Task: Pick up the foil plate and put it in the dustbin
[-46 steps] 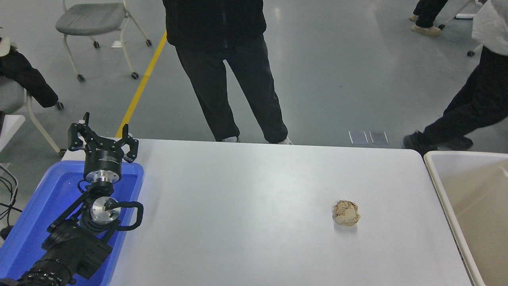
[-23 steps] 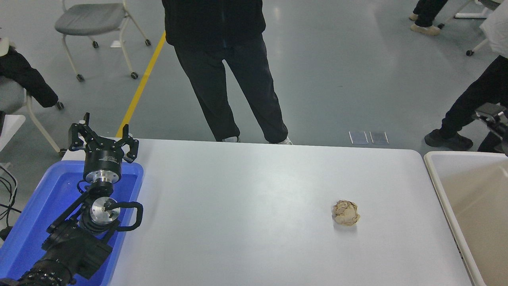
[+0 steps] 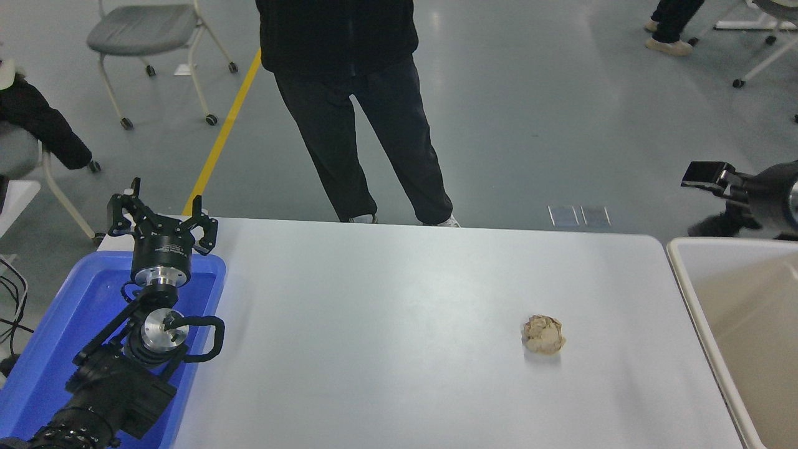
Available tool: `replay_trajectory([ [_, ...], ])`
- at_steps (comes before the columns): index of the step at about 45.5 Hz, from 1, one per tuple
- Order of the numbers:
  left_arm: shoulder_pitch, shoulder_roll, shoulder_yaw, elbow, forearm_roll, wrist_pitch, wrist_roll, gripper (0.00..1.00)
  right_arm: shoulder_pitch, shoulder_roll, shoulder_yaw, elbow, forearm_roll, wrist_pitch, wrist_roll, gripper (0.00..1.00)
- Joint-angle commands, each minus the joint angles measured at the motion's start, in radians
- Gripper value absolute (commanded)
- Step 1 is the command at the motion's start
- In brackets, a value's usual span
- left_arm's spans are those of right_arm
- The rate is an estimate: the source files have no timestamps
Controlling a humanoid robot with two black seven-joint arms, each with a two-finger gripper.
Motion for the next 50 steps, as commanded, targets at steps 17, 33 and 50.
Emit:
replay_trajectory([
  [17,0.000,0.000,0.000,0.000,0.000,0.000,-0.002,0.99,0.304,0.296,-0.030,0.180,0.137,0.337,0.020,1.00],
  [33,0.000,0.000,0.000,0.000,0.000,0.000,0.000,0.99,0.302,0.384,-0.011,0.183,0.209,0.472,0.028,1.00],
  [50,0.000,0.000,0.000,0.000,0.000,0.000,0.000,0.99,0.301,0.445,-0.011,0.149,0.275,0.523,0.023,1.00],
])
